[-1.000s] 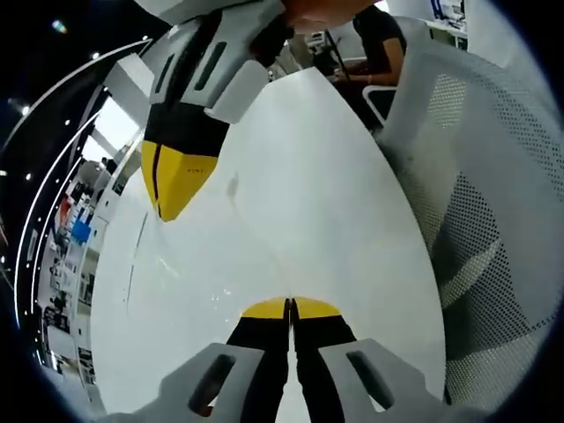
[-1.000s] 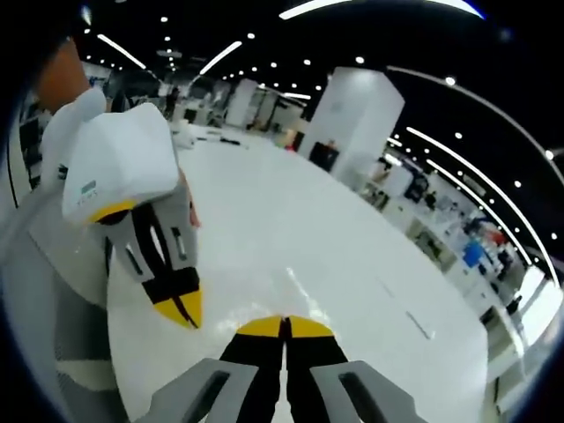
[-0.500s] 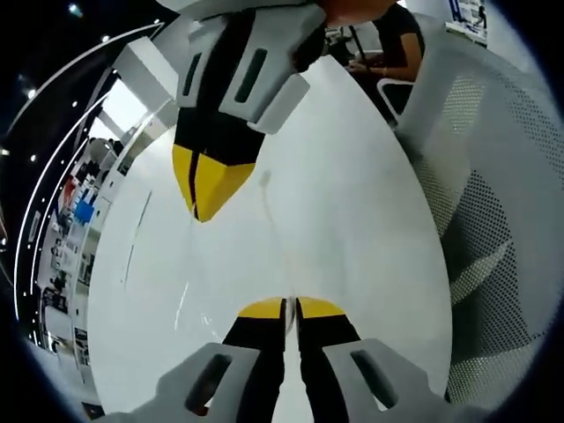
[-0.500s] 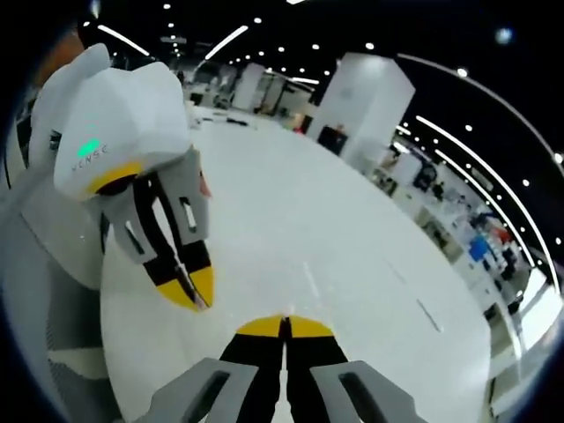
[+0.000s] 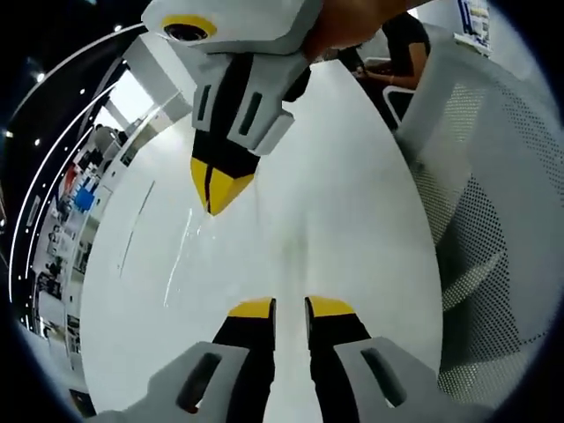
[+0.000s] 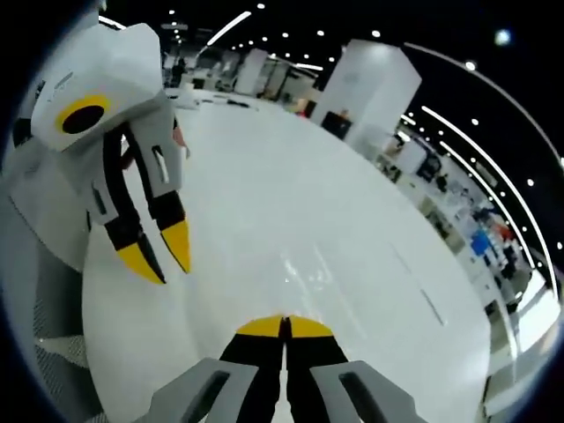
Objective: Open the resealable bag by pulling the two sides of the seal apart until the entire bag opening is separated and visibly accessible.
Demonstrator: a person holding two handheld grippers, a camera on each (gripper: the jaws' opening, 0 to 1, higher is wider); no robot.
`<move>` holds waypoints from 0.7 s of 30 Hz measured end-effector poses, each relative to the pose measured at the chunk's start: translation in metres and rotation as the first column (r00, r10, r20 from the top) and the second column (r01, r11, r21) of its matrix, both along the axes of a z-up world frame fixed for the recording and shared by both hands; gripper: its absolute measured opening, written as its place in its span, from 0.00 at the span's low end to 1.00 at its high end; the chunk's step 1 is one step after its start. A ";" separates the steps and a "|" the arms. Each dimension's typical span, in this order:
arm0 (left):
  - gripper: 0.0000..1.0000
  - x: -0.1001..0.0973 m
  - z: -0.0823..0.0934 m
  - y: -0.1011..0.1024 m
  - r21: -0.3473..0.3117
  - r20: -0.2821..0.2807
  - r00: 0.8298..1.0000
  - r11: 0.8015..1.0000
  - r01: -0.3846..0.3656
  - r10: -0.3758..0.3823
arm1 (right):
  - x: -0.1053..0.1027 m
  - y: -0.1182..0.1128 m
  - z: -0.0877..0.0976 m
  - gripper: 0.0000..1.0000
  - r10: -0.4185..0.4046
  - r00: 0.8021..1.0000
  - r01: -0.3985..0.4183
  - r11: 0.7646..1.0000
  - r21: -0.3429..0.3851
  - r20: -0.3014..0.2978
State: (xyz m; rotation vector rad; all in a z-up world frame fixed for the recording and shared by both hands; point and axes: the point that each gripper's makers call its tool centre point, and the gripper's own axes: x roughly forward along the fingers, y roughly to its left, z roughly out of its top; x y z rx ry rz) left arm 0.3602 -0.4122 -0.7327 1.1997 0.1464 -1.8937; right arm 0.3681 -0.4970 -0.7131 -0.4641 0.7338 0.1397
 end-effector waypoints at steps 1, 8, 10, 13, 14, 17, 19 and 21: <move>0.10 0.001 0.000 0.002 -0.001 -0.003 1.000 1.000 -0.004 0.004 | 0.000 -0.001 -0.001 0.00 0.005 1.000 -0.005 1.000 -0.006 -0.001; 0.09 0.011 0.003 0.023 -0.003 -0.013 0.999 0.999 -0.046 0.046 | 0.001 0.001 -0.005 0.00 0.050 0.999 -0.050 0.997 -0.053 -0.011; 0.09 0.016 0.003 0.030 -0.005 -0.018 0.998 0.998 -0.068 0.068 | 0.001 0.003 -0.009 0.00 0.065 0.998 -0.066 0.997 -0.045 -0.021; 0.09 0.022 0.002 0.037 -0.005 -0.023 0.995 0.995 -0.097 0.096 | 0.000 0.007 -0.014 0.00 0.080 0.996 -0.082 0.996 -0.037 -0.036; 0.09 0.023 0.002 0.040 -0.003 -0.028 0.994 0.994 -0.105 0.105 | 0.001 0.008 -0.014 0.00 0.091 0.995 -0.092 0.994 -0.051 -0.033; 0.09 0.026 -0.001 0.044 0.000 -0.031 0.993 0.993 -0.117 0.117 | 0.001 0.011 -0.016 0.01 0.092 0.995 -0.093 0.995 -0.039 -0.040; 0.09 0.026 -0.002 0.046 0.004 -0.032 0.992 0.993 -0.120 0.120 | 0.000 0.013 -0.020 0.02 0.089 0.995 -0.091 0.996 -0.022 -0.053; 0.10 0.025 -0.002 0.047 0.006 -0.032 0.992 0.993 -0.120 0.120 | -0.002 0.013 -0.023 0.05 0.086 0.994 -0.087 0.996 -0.011 -0.068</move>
